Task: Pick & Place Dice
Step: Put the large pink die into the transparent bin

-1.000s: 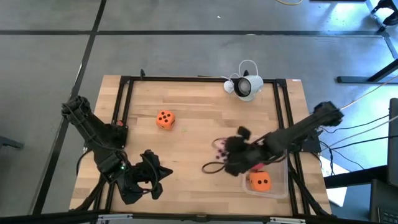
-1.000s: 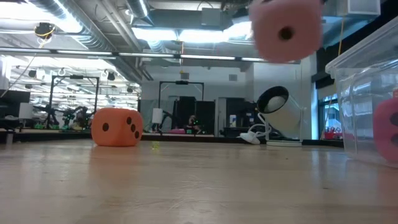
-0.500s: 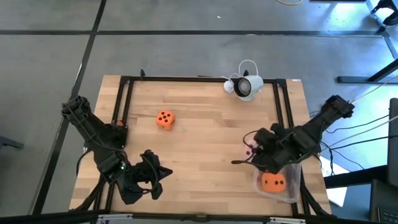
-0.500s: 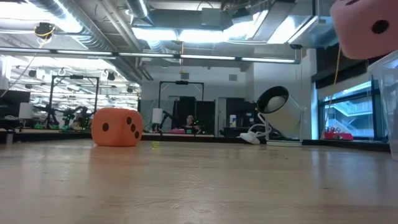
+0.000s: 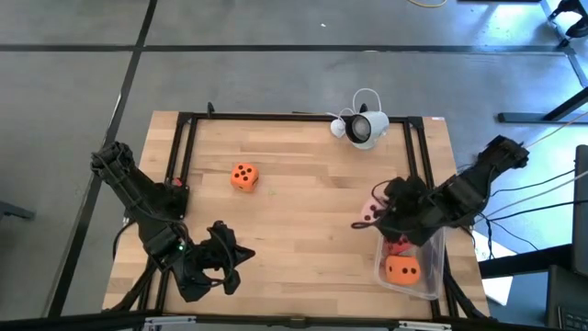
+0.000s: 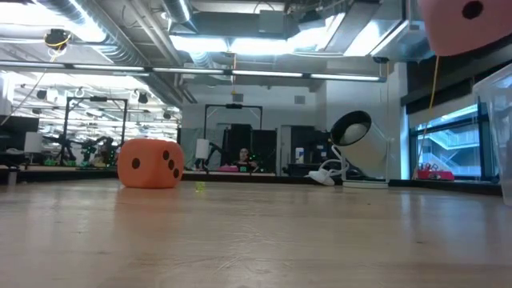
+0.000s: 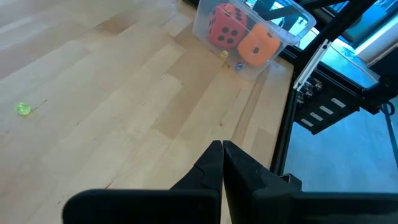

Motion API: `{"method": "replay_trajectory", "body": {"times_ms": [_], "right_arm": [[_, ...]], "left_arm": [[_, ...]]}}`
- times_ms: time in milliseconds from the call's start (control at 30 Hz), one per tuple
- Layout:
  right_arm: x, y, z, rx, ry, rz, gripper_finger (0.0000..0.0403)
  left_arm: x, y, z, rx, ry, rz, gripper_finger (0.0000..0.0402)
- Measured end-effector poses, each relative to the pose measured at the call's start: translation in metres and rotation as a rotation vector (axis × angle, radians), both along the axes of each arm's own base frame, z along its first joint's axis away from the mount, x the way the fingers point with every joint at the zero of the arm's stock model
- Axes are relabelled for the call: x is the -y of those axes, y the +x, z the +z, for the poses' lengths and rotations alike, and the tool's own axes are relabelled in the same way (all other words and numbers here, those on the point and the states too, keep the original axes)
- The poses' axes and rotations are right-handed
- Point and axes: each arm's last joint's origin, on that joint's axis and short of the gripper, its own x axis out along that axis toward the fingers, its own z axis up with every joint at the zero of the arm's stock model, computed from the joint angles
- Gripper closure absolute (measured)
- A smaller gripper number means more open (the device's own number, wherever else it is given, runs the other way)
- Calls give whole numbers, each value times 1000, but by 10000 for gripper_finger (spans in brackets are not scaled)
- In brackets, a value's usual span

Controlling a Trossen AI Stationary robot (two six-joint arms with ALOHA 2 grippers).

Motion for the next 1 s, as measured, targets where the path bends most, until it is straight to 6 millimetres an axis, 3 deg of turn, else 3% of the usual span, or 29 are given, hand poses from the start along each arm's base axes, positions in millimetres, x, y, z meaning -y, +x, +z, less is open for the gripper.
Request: {"method": "replay_trajectory", "body": {"times_ms": [200, 400, 633, 1000], "right_arm": [[9, -17, 8, -40, 118, 4, 265], [3, -23, 7, -153, 243, 92, 273], [-1, -32, 3, -245, 245, 70, 273], [-54, -13, -36, -501, 162, 92, 274]], "left_arm": [[0, 0, 0, -3, 2, -1, 396], [0, 0, 0, -4, 1, -2, 396], [0, 0, 0, -3, 0, -1, 396], [0, 0, 0, -10, -15, -10, 396]]}}
